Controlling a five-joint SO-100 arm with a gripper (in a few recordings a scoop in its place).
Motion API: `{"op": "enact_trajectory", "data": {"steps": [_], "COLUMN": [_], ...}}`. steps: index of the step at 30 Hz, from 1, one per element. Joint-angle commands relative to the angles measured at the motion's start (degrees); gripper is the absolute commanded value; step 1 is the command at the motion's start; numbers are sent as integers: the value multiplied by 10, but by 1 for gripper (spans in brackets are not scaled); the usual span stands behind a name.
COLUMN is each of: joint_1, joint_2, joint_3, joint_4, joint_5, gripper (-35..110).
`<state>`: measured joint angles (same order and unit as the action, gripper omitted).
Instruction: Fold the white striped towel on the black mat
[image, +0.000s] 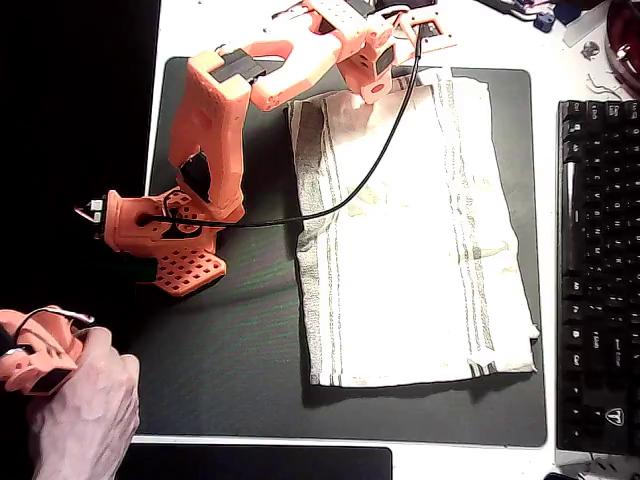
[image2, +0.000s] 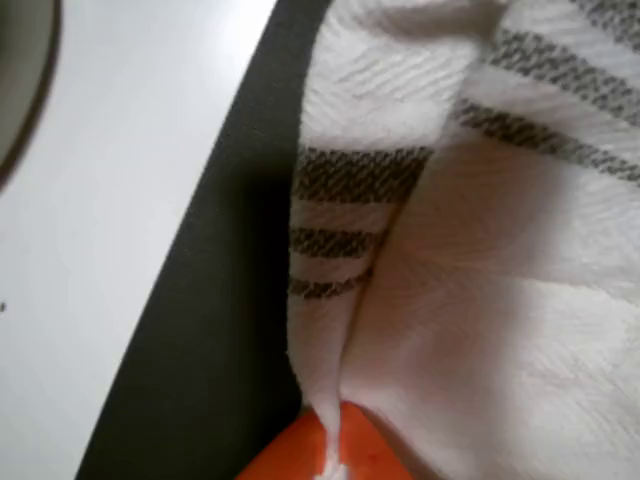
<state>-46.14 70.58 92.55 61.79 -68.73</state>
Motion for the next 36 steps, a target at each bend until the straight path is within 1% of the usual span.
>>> {"op": "enact_trajectory", "data": {"steps": [1, 13, 21, 29, 36], "joint_1": [10, 71, 145, 295, 459], "joint_2": [62, 207, 317, 384, 385], "joint_3": [-11, -58, -92, -137, -144], "joint_4": [39, 149, 229, 276, 263], "joint_5": [-11, -5, -22, -100, -196], "gripper": [0, 0, 0, 0, 0]}}
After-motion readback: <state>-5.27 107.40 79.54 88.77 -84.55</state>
